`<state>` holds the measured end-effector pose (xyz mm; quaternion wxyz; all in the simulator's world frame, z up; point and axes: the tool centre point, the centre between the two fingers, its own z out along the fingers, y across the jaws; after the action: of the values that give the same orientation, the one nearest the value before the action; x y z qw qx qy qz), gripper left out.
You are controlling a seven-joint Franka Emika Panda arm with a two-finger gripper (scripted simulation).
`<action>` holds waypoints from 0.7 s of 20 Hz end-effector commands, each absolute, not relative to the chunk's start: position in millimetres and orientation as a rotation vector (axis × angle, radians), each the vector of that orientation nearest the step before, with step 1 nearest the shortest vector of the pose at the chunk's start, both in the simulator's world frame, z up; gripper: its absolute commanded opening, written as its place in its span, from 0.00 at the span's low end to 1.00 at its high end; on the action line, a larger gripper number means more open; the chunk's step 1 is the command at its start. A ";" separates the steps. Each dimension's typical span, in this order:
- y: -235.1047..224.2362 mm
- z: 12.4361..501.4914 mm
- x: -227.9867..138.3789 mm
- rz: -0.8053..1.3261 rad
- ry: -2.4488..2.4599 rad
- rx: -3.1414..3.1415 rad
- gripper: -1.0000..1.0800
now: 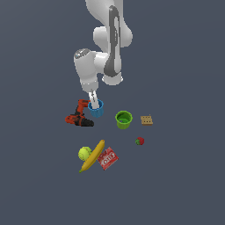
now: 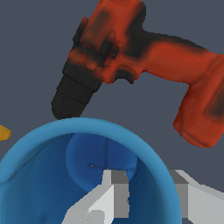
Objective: Pick up a designated object from a clutter of objects.
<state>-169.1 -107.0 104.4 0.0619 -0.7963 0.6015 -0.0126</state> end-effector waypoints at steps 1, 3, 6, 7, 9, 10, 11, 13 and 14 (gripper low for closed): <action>-102.8 115.9 -167.4 -0.042 1.820 -2.408 0.00; -99.1 125.0 -166.3 -0.043 1.821 -2.409 0.00; -93.3 139.6 -164.6 -0.044 1.823 -2.411 0.00; -91.2 144.8 -164.0 -0.045 1.824 -2.411 0.00; -86.7 156.0 -162.7 -0.046 1.825 -2.412 0.00; -84.2 162.1 -162.0 -0.046 1.826 -2.412 0.00; -81.6 168.5 -161.3 -0.047 1.826 -2.413 0.00; -75.8 182.3 -159.6 -0.048 1.828 -2.414 0.00; -72.8 189.7 -158.8 -0.048 1.828 -2.414 0.00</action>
<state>-160.4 -76.9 178.0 0.0573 -0.7959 0.6025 -0.0142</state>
